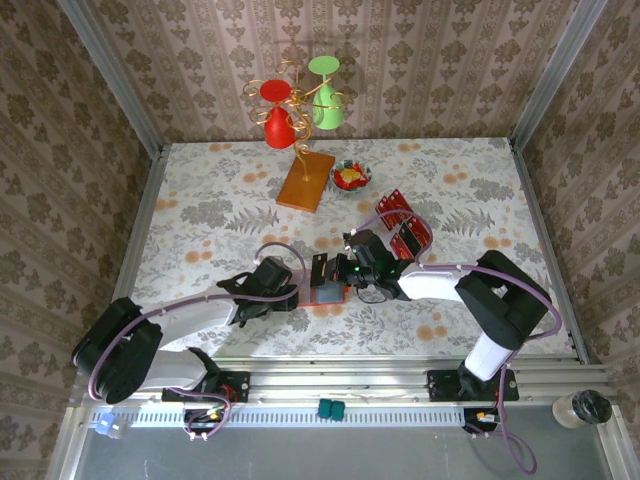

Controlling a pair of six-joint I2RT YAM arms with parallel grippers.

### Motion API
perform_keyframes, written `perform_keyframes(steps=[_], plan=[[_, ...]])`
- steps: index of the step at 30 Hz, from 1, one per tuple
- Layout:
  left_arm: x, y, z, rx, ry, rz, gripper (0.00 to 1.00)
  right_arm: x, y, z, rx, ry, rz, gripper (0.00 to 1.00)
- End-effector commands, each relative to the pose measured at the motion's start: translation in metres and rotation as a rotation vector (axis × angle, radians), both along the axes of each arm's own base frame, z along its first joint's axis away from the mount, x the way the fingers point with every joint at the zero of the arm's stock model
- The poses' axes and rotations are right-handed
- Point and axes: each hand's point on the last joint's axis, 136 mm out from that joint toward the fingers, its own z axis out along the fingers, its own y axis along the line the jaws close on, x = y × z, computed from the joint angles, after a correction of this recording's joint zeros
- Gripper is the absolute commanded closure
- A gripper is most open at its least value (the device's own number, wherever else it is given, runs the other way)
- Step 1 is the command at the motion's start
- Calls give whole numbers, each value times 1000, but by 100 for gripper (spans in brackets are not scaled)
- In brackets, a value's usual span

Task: Put the credit cards into the card holder

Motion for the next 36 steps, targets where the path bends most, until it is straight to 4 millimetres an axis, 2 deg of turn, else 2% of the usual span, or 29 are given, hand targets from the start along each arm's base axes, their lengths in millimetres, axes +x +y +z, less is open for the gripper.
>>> perform_keyframes(steps=[1, 18, 36], plan=[[-9, 10, -7, 34, 23, 9, 24, 3, -5, -11, -15, 2, -32, 100], [-10, 10, -8, 41, 27, 7, 24, -5, -10, -24, -12, 25, -42, 100], [-10, 9, -9, 35, 29, 8, 24, -12, -1, -29, 23, 66, 5, 100]])
